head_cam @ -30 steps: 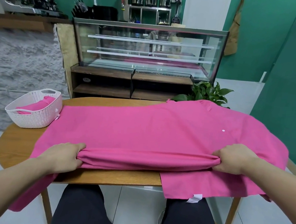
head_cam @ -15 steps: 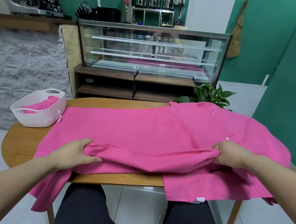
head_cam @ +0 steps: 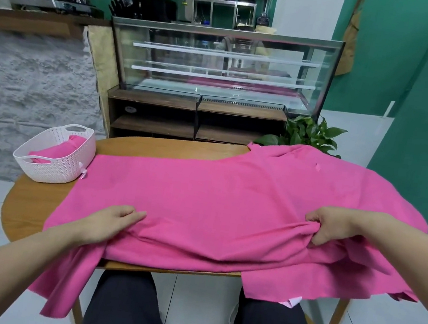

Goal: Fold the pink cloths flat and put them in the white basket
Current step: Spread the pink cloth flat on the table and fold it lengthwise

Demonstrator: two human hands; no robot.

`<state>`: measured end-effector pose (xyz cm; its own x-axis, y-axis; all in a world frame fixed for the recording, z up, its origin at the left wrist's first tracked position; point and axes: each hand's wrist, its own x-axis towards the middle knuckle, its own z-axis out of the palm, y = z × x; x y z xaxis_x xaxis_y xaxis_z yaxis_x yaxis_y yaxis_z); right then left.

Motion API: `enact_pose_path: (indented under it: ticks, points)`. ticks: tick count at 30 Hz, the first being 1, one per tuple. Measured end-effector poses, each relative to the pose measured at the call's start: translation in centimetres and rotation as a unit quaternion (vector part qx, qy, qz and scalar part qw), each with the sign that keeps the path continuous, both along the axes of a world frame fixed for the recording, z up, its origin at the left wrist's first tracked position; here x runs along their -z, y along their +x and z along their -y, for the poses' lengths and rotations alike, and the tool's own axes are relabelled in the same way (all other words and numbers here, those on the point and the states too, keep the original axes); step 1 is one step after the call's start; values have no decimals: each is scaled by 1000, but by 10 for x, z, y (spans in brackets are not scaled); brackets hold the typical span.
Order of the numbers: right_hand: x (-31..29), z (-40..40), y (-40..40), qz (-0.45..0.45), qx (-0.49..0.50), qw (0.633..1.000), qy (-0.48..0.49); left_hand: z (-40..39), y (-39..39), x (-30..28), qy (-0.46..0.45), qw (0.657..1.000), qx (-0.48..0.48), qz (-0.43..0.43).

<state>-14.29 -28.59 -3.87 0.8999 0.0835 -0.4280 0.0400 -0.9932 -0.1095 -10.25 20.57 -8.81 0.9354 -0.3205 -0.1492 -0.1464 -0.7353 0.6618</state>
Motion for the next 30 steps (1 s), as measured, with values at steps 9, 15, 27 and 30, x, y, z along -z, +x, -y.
enact_pose_path:
  ticks: [9, 15, 27, 30]
  points:
    - [-17, 2, 57, 47, 39, 997, 50, 4, 56, -15, -45, 987, -95, 122]
    - [-16, 5, 97, 104, 53, 984, 133, 8, 87, -13, 29, 990, -73, 114]
    - [3, -20, 152, 52, -17, 996, 64, 30, 136, -6, 6, 998, -34, 50]
    - [11, -31, 167, 38, -72, 997, 20, 34, 142, -8, 80, 995, 0, 54]
